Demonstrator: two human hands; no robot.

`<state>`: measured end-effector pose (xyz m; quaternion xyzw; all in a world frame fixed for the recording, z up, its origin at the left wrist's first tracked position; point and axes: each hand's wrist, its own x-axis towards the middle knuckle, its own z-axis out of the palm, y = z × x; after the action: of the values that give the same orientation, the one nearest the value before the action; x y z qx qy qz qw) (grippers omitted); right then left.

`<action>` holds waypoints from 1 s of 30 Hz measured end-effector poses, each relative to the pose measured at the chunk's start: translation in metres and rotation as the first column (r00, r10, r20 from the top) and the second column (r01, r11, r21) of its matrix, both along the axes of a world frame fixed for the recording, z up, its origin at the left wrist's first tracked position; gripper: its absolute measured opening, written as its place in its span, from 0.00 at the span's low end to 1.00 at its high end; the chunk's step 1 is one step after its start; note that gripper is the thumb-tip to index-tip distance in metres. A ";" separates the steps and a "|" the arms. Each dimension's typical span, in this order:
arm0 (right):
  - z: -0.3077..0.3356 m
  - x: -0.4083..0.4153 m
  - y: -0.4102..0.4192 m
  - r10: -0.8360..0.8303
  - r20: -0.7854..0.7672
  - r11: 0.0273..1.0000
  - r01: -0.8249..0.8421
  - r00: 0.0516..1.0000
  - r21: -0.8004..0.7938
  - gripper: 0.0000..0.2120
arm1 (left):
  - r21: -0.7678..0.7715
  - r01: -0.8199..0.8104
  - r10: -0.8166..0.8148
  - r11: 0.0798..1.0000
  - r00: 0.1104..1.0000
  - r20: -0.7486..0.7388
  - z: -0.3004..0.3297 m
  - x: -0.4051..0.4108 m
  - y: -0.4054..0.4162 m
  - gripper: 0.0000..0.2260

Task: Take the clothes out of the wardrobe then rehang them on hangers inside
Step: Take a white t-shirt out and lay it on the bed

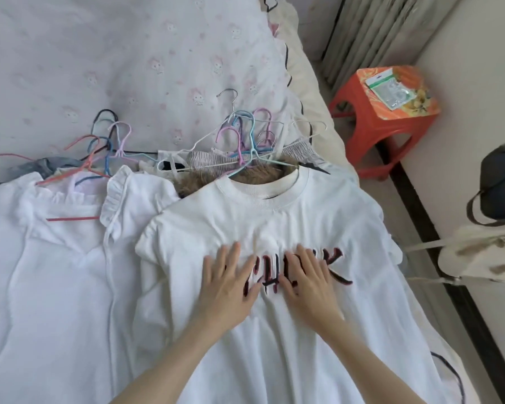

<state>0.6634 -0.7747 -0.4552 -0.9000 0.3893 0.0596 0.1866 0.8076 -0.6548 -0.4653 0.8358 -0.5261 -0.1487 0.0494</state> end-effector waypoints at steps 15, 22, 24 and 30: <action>0.095 -0.029 0.049 0.204 -0.030 0.979 -0.203 0.979 0.027 0.27 | 0.053 -0.077 0.086 0.996 0.980 -0.180 0.088 -0.031 0.115 0.33; 0.150 0.042 0.077 0.228 0.229 0.973 -0.212 0.946 -0.090 0.26 | -0.087 -0.319 0.293 0.944 0.929 -0.227 0.134 0.020 0.178 0.37; 0.153 0.064 0.098 0.260 0.217 0.966 -0.251 0.941 -0.067 0.26 | -0.088 -0.346 0.320 0.934 0.921 -0.223 0.140 0.037 0.199 0.38; 0.138 0.129 0.164 0.294 0.190 0.952 -0.304 0.937 0.025 0.27 | -0.058 -0.368 0.347 0.928 0.911 -0.224 0.131 0.109 0.270 0.33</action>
<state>0.7923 -0.6103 -0.3174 -0.9450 0.2275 0.0143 0.2345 0.9168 -0.3847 -0.3348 0.8942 -0.3627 -0.1982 0.1721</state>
